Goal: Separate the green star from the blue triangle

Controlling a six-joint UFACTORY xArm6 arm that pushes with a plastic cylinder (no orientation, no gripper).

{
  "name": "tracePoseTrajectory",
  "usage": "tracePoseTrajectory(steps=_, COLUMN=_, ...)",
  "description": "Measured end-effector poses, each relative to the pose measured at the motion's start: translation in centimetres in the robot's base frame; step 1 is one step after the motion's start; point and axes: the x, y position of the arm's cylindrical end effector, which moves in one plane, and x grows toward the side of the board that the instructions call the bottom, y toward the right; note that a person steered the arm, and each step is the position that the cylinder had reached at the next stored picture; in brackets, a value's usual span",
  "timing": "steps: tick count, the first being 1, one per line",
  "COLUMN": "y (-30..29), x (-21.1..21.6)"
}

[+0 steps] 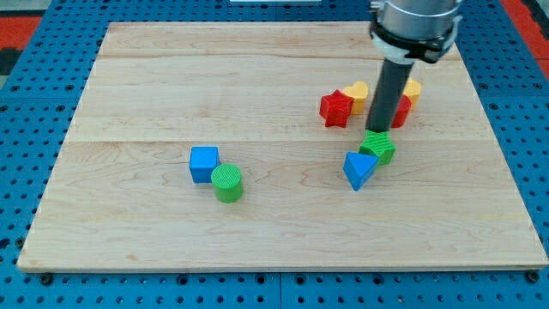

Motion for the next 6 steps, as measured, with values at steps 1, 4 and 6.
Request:
tracePoseTrajectory(steps=1, y=-3.1, x=0.0)
tracePoseTrajectory(steps=4, y=-1.3, x=4.3)
tracePoseTrajectory(steps=6, y=6.1, x=2.1)
